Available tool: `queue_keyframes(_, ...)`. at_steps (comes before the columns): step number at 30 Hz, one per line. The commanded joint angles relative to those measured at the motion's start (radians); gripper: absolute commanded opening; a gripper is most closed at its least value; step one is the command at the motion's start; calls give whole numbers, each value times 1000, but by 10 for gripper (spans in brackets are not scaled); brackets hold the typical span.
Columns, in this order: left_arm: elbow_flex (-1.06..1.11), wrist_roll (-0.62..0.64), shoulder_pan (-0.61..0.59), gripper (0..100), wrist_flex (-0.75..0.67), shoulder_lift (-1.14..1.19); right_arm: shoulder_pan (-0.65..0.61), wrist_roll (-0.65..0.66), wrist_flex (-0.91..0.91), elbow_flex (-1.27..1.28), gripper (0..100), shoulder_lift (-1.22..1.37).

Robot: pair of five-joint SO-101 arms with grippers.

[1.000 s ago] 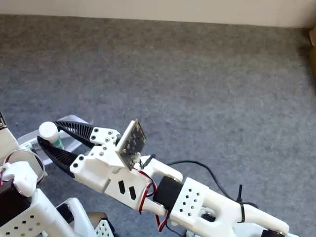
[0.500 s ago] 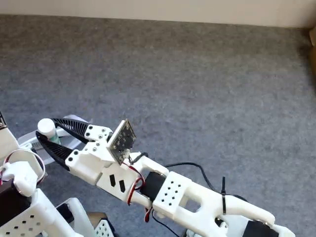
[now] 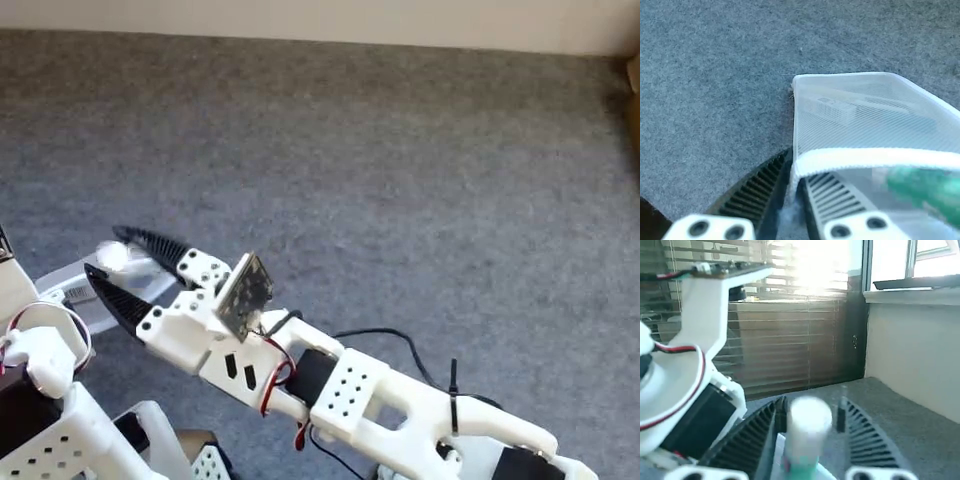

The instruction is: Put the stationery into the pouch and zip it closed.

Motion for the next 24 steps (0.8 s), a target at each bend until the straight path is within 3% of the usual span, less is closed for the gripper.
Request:
queue_keyframes(1, 4, -6, 24, 7, -17, 25, 18, 60, -22, -12, 219, -10)
queue_keyframes(10, 4, -6, 24, 7, -17, 25, 21, 60, 13, -10, 212, -151)
queue_keyframes(13, 4, -6, 24, 7, -17, 25, 53, 43, 171, -19, 212, -223)
queue_keyframes(19, 4, -6, 24, 7, -17, 25, 202, -199, 561, -191, 212, -305)
queue_keyframes(24, 4, -6, 27, 7, -17, 25, 257, -207, 826, -282, 212, -335)
